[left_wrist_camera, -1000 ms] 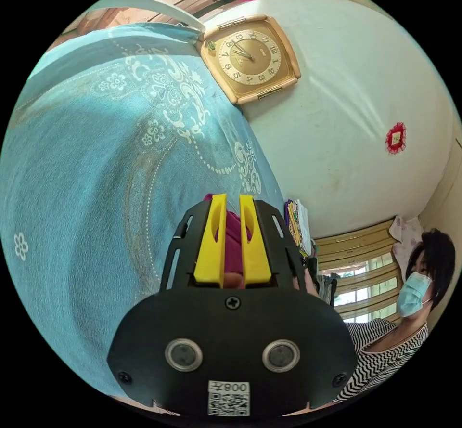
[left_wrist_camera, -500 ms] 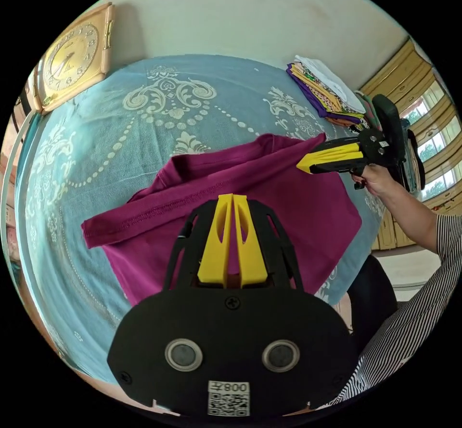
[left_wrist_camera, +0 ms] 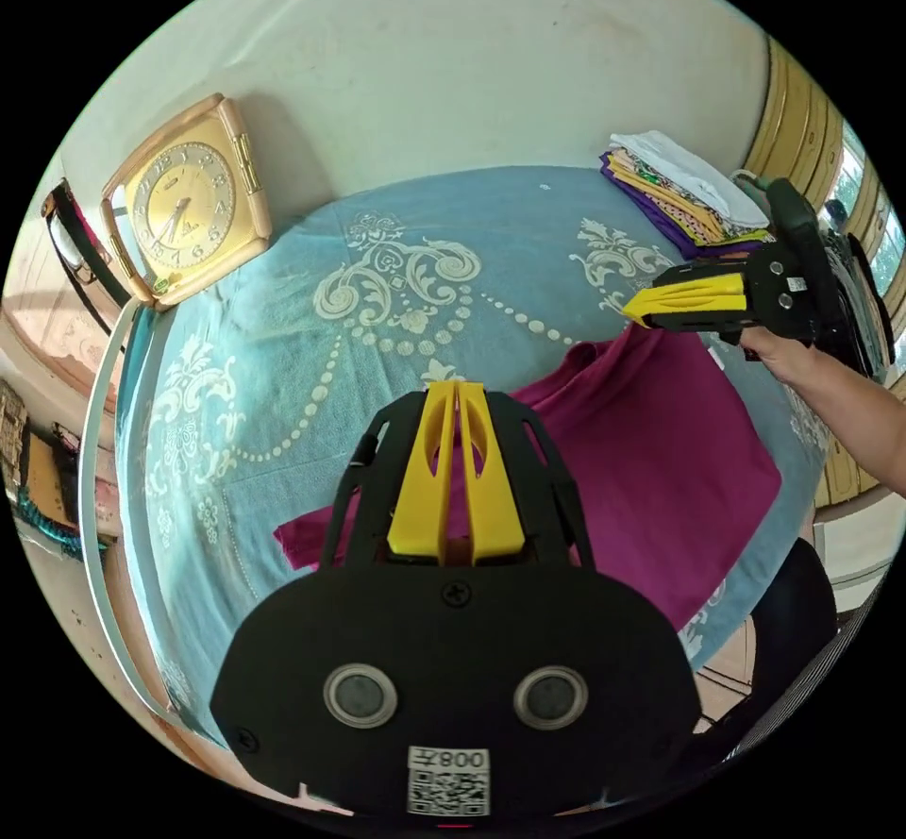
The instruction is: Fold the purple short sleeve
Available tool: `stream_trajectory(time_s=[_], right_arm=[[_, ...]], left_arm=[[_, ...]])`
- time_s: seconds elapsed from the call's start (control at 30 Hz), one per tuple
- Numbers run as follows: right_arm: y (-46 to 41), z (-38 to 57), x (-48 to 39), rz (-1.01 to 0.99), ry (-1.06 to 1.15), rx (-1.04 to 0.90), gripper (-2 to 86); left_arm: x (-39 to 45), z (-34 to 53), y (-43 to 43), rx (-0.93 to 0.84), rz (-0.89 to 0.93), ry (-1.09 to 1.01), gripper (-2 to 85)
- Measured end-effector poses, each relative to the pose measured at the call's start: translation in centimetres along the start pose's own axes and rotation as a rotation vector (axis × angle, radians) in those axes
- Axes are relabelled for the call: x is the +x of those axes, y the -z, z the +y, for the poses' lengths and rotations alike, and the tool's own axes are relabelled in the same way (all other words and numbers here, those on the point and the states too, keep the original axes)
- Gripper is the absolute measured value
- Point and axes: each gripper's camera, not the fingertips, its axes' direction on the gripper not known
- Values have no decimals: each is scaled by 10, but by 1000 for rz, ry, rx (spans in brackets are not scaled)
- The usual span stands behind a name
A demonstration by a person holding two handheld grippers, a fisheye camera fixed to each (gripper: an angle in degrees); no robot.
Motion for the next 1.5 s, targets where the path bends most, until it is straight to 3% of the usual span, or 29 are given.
stream_trajectory(time_s=[0.1,0.27,0.5,0.83,0.93,1.23,1.5], right_arm=[[-1,5,-4,-44,-25,22,0],[0,23,-29,-125,22,45,1],[-21,24,-63,-236,179,-34,1],[-29,11,-35,-189,74,-21,0],[-26,13,-26,-201,44,-8,0],[-12,39,15,-254,-54,5,0],[22,90,60,-282,-140,81,0]], left_arm=[[34,11,-16,-43,118,-116,1],[72,24,-69,-200,-70,-249,1],[45,1,-77,-124,-124,-111,1],[44,65,-84,-136,48,-167,2],[40,72,-100,-211,-37,-168,2],[-16,54,-101,-142,-146,-8,2],[-37,109,-84,-84,-167,63,2]])
